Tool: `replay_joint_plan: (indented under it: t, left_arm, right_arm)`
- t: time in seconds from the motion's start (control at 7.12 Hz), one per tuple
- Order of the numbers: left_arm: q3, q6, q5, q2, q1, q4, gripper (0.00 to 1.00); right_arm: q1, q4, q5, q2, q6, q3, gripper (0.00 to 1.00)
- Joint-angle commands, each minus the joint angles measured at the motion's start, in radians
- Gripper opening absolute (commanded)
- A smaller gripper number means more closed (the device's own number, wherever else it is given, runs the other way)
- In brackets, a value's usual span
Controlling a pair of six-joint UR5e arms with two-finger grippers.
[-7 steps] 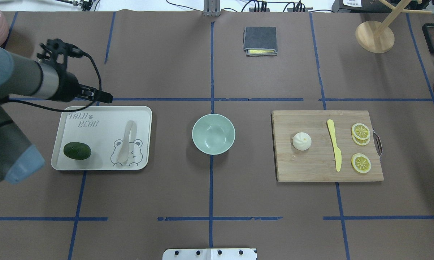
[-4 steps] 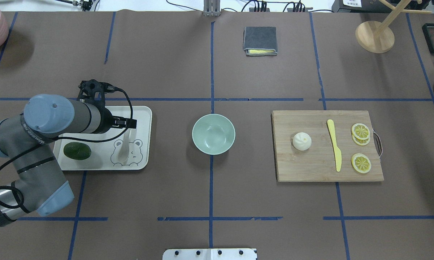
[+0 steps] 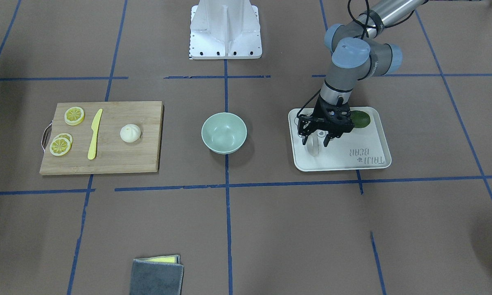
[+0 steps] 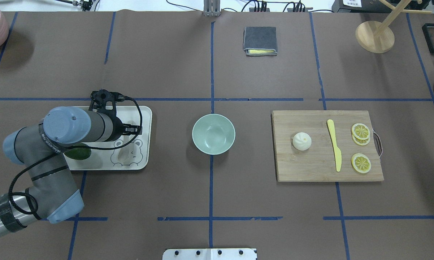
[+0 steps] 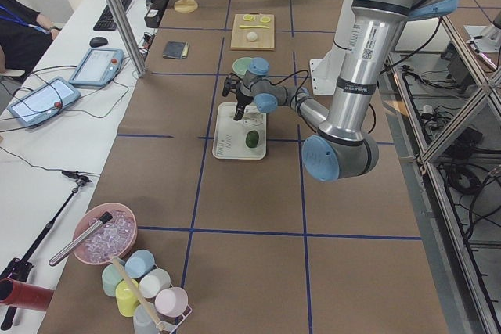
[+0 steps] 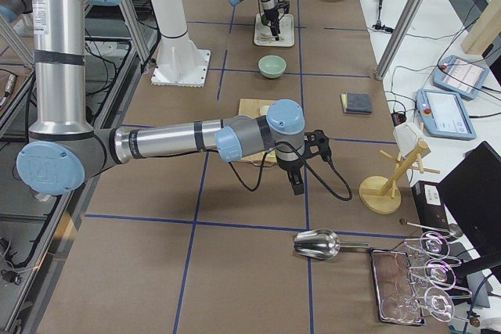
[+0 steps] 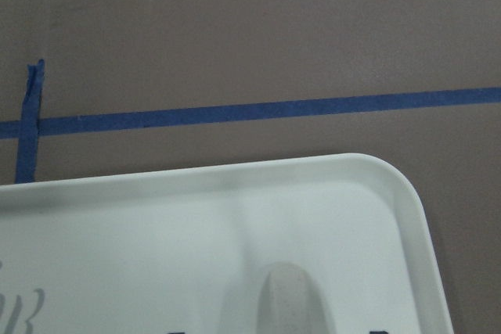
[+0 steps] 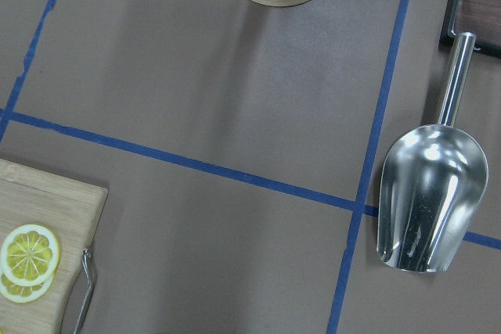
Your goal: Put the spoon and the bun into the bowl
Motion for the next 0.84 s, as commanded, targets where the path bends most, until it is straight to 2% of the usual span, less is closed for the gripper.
replay_joint_plan:
  t: [0.0,0.14,0.42,0.56,0.7]
  left_arm:
    - [0.001,0.000,0.002,0.000,0.005,0.000,0.10]
    - [0.001,0.000,0.004,0.002,0.003,0.000,0.00]
    - [-0.029,0.011,0.001,-0.003,0.003,0.033,0.00]
    - [-0.078,0.010,-0.004,-0.050,0.000,0.133,0.00]
    - [-0.094,-0.071,-0.003,-0.126,-0.006,0.208,0.00]
  right_arm:
    - [0.000,0.000,0.000,0.002,-0.001,-0.007,1.00]
    - [0.000,0.000,0.000,0.002,-0.001,-0.005,1.00]
    - [-0.002,0.000,0.000,0.003,0.001,-0.005,1.00]
    - [0.000,0.000,0.000,0.005,-0.001,-0.005,1.00]
    - [0.000,0.000,0.000,0.005,-0.001,-0.005,1.00]
